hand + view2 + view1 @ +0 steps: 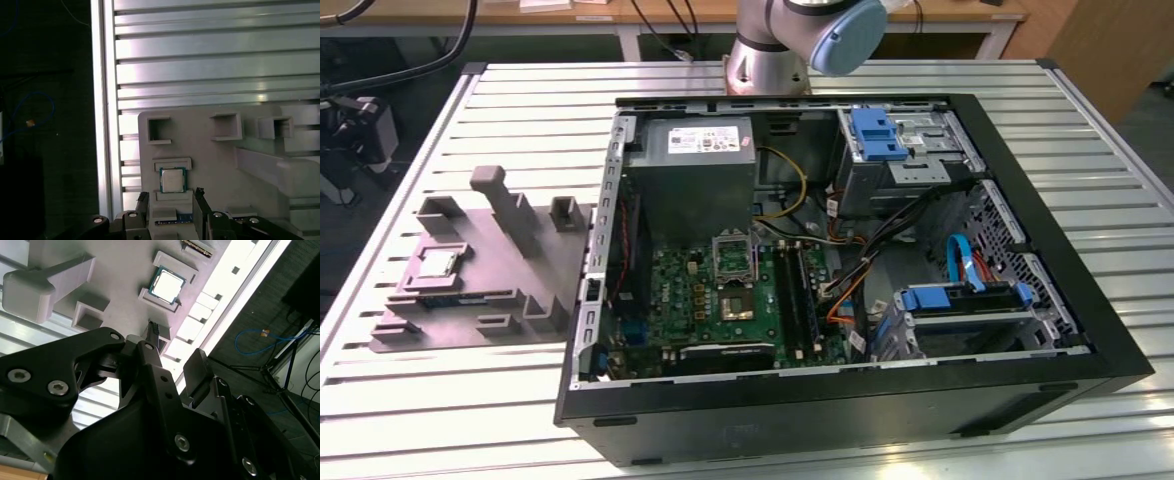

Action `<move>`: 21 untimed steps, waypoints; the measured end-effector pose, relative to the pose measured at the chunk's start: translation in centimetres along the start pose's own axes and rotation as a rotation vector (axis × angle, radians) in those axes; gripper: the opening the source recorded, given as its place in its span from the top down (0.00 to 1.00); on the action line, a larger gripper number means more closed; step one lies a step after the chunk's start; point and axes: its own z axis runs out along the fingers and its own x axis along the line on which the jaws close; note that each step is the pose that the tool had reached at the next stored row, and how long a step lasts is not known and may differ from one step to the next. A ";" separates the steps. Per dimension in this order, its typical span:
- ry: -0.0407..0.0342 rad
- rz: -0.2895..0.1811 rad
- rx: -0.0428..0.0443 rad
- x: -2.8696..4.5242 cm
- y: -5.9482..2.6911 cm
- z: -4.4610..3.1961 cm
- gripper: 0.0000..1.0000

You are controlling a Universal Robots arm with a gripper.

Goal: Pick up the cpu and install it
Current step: 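Pick up the cpu and move it towards the insertion slot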

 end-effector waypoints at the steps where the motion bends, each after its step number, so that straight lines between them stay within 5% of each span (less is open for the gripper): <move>1: 0.0000 0.000 0.0000 0.00 0.00 0.02 0.53; 21: 0.0003 0.000 0.0000 -0.02 -0.03 0.46 0.53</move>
